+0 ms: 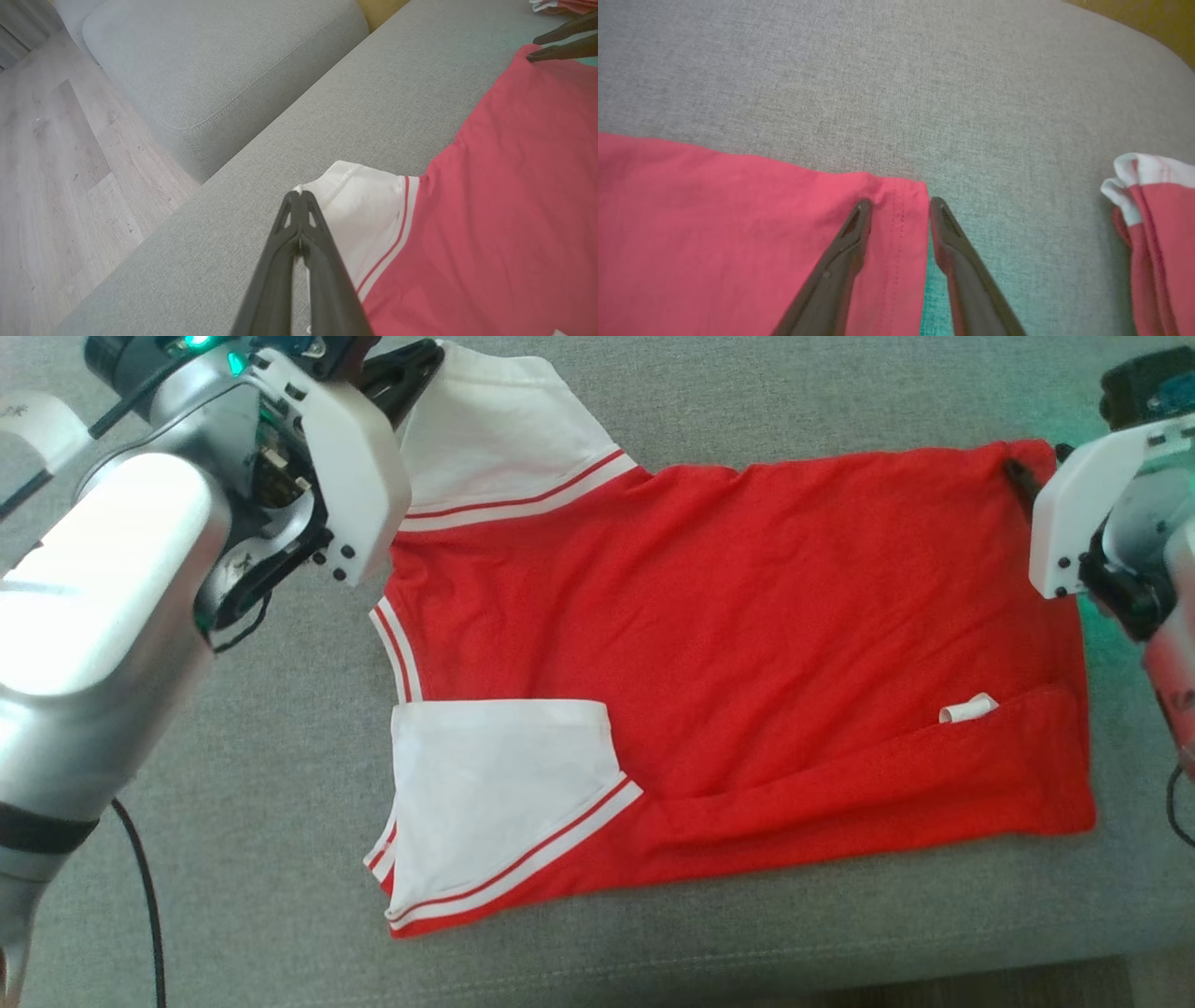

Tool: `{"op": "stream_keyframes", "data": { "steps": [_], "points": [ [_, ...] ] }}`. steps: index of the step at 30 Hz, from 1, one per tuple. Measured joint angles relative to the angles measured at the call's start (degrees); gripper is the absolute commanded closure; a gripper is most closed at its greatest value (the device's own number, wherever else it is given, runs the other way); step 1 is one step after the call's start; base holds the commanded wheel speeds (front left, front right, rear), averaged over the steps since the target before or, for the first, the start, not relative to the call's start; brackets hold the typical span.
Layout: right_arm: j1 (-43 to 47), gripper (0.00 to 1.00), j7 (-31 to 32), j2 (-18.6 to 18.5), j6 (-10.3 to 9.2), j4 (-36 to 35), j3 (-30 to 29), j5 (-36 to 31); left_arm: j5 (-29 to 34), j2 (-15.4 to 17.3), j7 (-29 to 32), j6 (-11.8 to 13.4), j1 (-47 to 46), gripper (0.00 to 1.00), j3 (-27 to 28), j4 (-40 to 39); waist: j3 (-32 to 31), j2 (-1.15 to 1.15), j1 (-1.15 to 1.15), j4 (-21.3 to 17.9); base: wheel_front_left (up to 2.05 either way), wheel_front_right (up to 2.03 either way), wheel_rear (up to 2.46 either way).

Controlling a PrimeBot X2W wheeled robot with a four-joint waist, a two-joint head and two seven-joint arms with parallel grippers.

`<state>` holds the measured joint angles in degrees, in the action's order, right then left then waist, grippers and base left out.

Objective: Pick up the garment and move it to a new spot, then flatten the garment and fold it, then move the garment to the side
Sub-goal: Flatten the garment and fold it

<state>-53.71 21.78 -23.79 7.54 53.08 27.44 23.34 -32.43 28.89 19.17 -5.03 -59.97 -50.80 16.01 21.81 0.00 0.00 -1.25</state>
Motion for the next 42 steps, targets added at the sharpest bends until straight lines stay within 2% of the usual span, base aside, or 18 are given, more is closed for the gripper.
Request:
{"op": "stream_keyframes", "data": {
  "steps": [4,6,7,9,10,12,17,21,34,38,42],
  "points": [
    [-1.33,0.56,-0.1,-0.34,0.0,0.59,1.85,1.07,0.0,0.14,0.0,0.08,0.01,1.0,-0.05,-0.52,0.3,0.0,0.0,0.14,0.0,0.0,0.0],
    [-1.88,0.74,-0.19,-0.42,0.0,1.21,2.16,1.85,0.0,0.22,-0.01,0.22,0.01,1.0,-0.09,-0.66,0.52,0.0,0.0,0.29,0.0,0.0,0.0],
    [-2.16,0.78,-0.29,-0.45,0.0,1.56,2.22,2.29,0.0,0.24,-0.01,0.51,0.01,1.0,-0.11,-0.68,0.62,0.0,0.0,0.38,0.0,0.0,0.0],
    [-2.54,0.74,-0.35,-0.52,0.0,2.2,2.49,2.92,0.0,0.33,-0.01,0.51,0.01,1.0,-0.14,-0.69,0.77,0.0,0.0,0.53,0.0,0.0,0.0],
    [-2.65,0.76,-0.36,-0.53,0.0,2.57,2.6,3.16,0.0,0.38,-0.01,0.51,0.01,1.0,-0.16,-0.7,0.83,0.0,0.0,0.58,0.0,0.0,0.0],
    [-2.93,1.0,-0.36,-0.62,0.0,3.37,2.99,3.7,-0.01,0.46,-0.01,0.51,0.01,1.0,-0.2,-0.74,0.93,0.0,0.0,0.68,0.0,0.0,0.0],
    [-3.43,1.0,-0.91,-0.7,0.0,4.35,3.78,5.0,-0.25,0.82,-0.2,0.54,0.02,1.0,-0.24,-0.73,0.93,0.0,0.0,0.76,0.0,0.0,0.0],
    [-3.55,1.0,-4.0,-0.77,0.0,4.37,4.13,5.92,-0.09,1.31,-2.69,0.57,0.02,1.0,-0.08,-0.46,0.7,0.0,0.0,0.56,0.0,0.0,0.0],
    [-8.53,1.0,-14.92,-2.36,0.0,3.97,2.52,11.5,3.42,1.11,-18.48,1.34,-3.86,1.0,3.64,6.17,-0.72,0.0,0.0,-0.13,0.0,0.0,0.0],
    [-8.82,1.0,-15.63,-2.41,0.0,3.85,2.6,13.39,2.16,0.71,-19.5,1.22,-4.07,1.0,3.88,7.25,-1.44,0.0,0.0,-0.03,0.0,0.0,0.0],
    [-6.77,1.0,-16.8,-3.53,0.0,2.25,3.37,15.27,-0.36,0.37,-19.19,1.09,0.13,1.0,3.65,6.03,-2.36,0.0,0.0,0.43,0.0,0.0,0.0]
  ]
}}
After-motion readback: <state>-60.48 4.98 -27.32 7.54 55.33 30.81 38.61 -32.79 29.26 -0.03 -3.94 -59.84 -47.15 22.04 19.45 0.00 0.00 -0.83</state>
